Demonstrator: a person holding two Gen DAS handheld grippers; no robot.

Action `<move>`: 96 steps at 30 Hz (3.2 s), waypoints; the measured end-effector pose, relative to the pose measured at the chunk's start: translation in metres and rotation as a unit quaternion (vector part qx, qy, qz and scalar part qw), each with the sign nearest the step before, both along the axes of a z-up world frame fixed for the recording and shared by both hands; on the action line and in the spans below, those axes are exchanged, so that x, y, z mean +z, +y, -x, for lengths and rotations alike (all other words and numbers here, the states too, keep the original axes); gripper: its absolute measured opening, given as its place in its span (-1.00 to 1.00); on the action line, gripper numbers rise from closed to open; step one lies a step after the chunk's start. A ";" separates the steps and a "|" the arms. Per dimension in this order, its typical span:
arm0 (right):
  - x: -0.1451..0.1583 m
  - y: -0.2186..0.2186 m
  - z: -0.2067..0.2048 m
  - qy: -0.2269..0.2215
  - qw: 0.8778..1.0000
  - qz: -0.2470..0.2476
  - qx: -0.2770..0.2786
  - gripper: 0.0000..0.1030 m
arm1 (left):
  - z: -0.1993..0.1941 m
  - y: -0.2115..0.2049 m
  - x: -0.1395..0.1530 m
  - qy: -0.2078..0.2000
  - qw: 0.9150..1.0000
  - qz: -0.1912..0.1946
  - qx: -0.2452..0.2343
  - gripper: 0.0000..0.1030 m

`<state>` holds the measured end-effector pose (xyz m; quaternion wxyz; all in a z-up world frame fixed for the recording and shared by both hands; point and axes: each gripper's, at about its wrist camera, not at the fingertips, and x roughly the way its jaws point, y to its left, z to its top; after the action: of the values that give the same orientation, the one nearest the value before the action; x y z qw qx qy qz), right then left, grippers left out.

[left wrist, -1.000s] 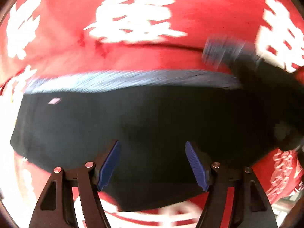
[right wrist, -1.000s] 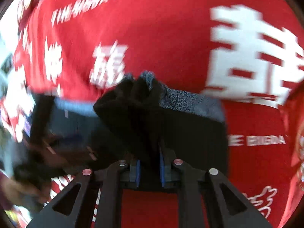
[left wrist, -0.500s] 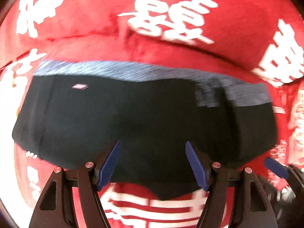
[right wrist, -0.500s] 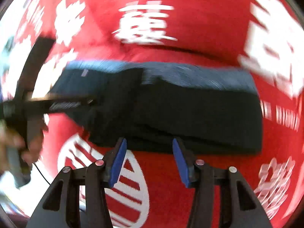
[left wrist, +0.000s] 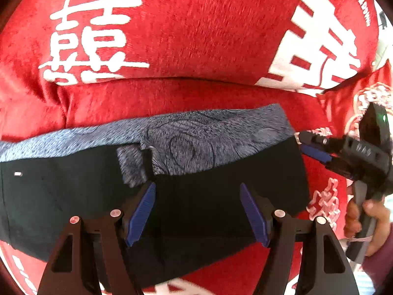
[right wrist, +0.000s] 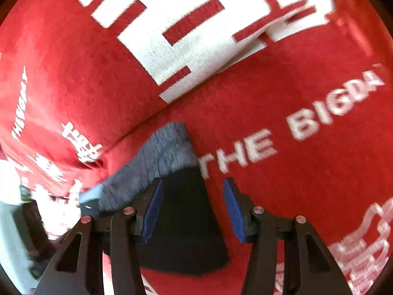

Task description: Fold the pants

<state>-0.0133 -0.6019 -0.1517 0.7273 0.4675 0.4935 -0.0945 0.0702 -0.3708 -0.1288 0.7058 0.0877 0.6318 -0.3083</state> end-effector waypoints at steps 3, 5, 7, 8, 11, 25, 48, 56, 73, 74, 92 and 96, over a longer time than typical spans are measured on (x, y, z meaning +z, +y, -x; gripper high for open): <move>-0.029 -0.005 -0.018 -0.013 0.997 -0.081 0.012 0.05 | -0.006 -0.007 -0.019 0.008 1.000 -0.016 0.017 0.39; -0.050 -0.007 -0.024 -0.002 0.992 -0.125 0.011 -0.10 | -0.005 -0.005 -0.026 0.008 1.000 -0.022 0.019 0.39; -0.051 -0.009 -0.021 -0.010 0.989 -0.150 0.009 -0.28 | 0.001 -0.004 -0.025 0.000 1.000 -0.028 0.008 0.39; -0.044 -0.007 -0.016 -0.020 0.987 -0.156 0.012 -0.33 | 0.004 -0.004 -0.024 -0.003 0.999 -0.034 -0.002 0.39; -0.025 -0.001 -0.002 -0.041 0.985 -0.168 0.013 -0.35 | 0.012 0.006 -0.032 -0.007 0.998 -0.054 -0.011 0.39; 0.061 0.102 -0.004 -0.012 0.975 0.151 0.163 0.05 | 0.010 0.106 -0.012 -0.024 0.996 -0.058 0.057 0.56; 0.006 0.246 -0.098 0.041 0.952 0.112 0.281 -0.91 | 0.010 0.197 -0.030 -0.001 0.988 -0.065 0.141 0.56; 0.028 0.253 -0.081 0.014 0.956 0.099 0.275 -0.72 | 0.002 0.210 -0.031 0.003 0.986 -0.078 0.149 0.56; 0.020 0.240 -0.061 0.092 0.950 0.177 0.238 -0.18 | 0.000 0.225 -0.029 0.009 0.983 -0.093 0.159 0.56; 0.021 0.242 -0.061 0.094 0.949 0.181 0.240 -0.18 | 0.000 0.227 -0.028 0.008 0.983 -0.092 0.161 0.56; 0.031 0.288 -0.065 0.094 0.936 0.201 0.273 -0.05 | -0.003 0.270 -0.023 0.012 0.978 -0.080 0.195 0.56; 0.036 0.302 -0.067 0.093 0.927 0.222 0.287 0.01 | -0.002 0.280 -0.024 0.015 0.975 -0.081 0.205 0.56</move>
<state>0.0537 -0.2999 -0.1160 0.7590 0.1217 0.6388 -0.0320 0.0722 -0.0907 -0.1526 0.7349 0.0086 0.6696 -0.1068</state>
